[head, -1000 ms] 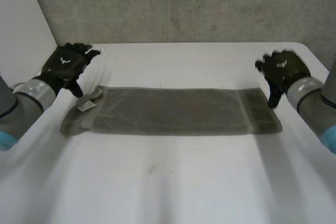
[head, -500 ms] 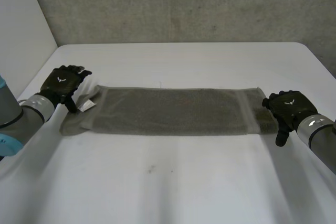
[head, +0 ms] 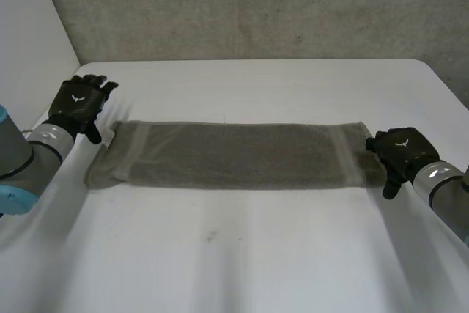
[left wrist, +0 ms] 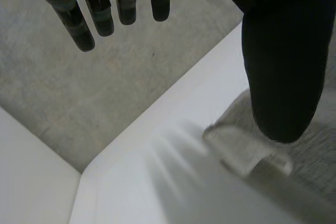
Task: Fold the towel.
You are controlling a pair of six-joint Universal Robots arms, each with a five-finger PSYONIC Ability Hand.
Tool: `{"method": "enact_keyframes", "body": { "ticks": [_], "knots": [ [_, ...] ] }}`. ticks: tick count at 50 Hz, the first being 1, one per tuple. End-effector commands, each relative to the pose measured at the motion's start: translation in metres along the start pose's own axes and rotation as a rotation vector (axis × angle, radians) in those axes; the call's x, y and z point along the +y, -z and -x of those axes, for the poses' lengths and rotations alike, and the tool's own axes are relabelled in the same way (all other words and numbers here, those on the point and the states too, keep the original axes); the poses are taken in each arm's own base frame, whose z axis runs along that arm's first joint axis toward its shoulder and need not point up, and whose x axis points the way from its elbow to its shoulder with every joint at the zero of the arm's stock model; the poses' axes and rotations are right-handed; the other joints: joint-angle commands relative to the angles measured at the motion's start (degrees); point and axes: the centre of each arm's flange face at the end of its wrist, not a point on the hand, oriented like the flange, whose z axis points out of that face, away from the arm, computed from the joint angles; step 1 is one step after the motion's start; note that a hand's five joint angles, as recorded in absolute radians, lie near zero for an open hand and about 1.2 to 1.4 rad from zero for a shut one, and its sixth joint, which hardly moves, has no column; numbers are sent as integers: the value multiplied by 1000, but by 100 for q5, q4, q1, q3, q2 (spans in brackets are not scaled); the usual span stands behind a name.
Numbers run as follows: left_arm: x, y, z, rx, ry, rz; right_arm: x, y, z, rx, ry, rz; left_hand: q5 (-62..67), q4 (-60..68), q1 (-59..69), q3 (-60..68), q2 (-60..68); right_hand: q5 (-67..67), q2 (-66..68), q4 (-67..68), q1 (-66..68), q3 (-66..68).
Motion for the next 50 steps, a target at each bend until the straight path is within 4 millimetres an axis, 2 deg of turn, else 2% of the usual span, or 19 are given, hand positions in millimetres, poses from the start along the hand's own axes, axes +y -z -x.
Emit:
{"method": "enact_keyframes", "body": {
  "ticks": [1,7,11,13,14,20,22,23,25,28,30,31,33,39,44,46,47,49,50],
  "knots": [
    [-30,24,-9,18,-7,-34,9,-15,6,-39,13,-26,-101,92,44,90,93,1295,1333,1281,1601,1272],
    [-43,39,-11,21,-9,-45,13,-25,6,-37,23,-29,-135,59,11,57,60,2855,2893,2840,3161,2832],
    [-45,44,-14,25,-8,-45,14,-31,4,-35,28,-29,-152,42,-6,40,43,4404,4442,4389,4710,4381],
    [-45,47,-15,27,-6,-40,15,-32,4,-33,29,-28,-152,42,-6,40,43,4673,4711,4659,4979,4651],
    [-45,49,-15,28,-6,-39,17,-34,3,-32,29,-24,-152,42,-6,40,43,5592,5630,5578,5898,5569],
    [-45,53,-20,40,-2,-32,20,-37,-10,7,19,-11,-152,42,-6,40,43,5965,6003,5951,6271,5943],
    [-45,54,-20,39,-2,-33,25,-36,-27,45,3,8,-152,42,-6,40,43,5965,6003,5951,6271,5943],
    [-45,55,-21,40,-2,-32,25,-36,-27,45,3,9,-152,42,-6,40,43,5965,6003,5951,6271,5943],
    [-46,56,-21,38,-1,-32,30,-33,-47,92,-17,28,-152,42,-6,40,43,5965,6003,5951,6271,5943],
    [-49,59,-21,38,4,-37,32,-31,-59,122,-22,34,-152,42,-6,40,43,5965,6003,5951,6271,5943],
    [-53,60,-19,33,7,-44,39,-26,-87,190,-23,57,-152,42,-6,40,43,5965,6003,5951,6271,5943],
    [-57,63,-19,32,16,-49,40,-26,-88,191,-23,57,-168,25,-23,23,26,5965,6003,5951,6271,5943],
    [-61,65,-18,30,30,-54,49,-19,-120,260,13,94,-168,25,-23,23,26,5965,6003,5951,6271,5943],
    [-77,78,-14,28,121,-59,50,-9,-149,312,115,133,-152,42,-6,39,43,5965,6003,5951,6271,5943],
    [-84,84,-14,33,193,-52,35,-7,-157,334,143,114,-152,42,-6,40,43,5965,6003,5951,6271,5943],
    [-86,86,-13,33,206,-53,0,-4,-143,323,145,16,-152,42,-6,40,43,5965,6003,5951,6271,5943],
    [-88,87,-12,33,218,-54,0,-4,-143,323,145,15,-152,42,-6,40,43,5965,6003,5951,6271,5943],
    [-90,88,-12,32,226,-58,-47,-3,-110,261,138,-123,-152,42,-6,40,43,5965,6003,5951,6271,5943],
    [-92,89,-11,31,228,-60,-47,-3,-109,260,138,-123,-135,58,10,56,59,5965,6003,5951,6271,5943]
  ]
}}
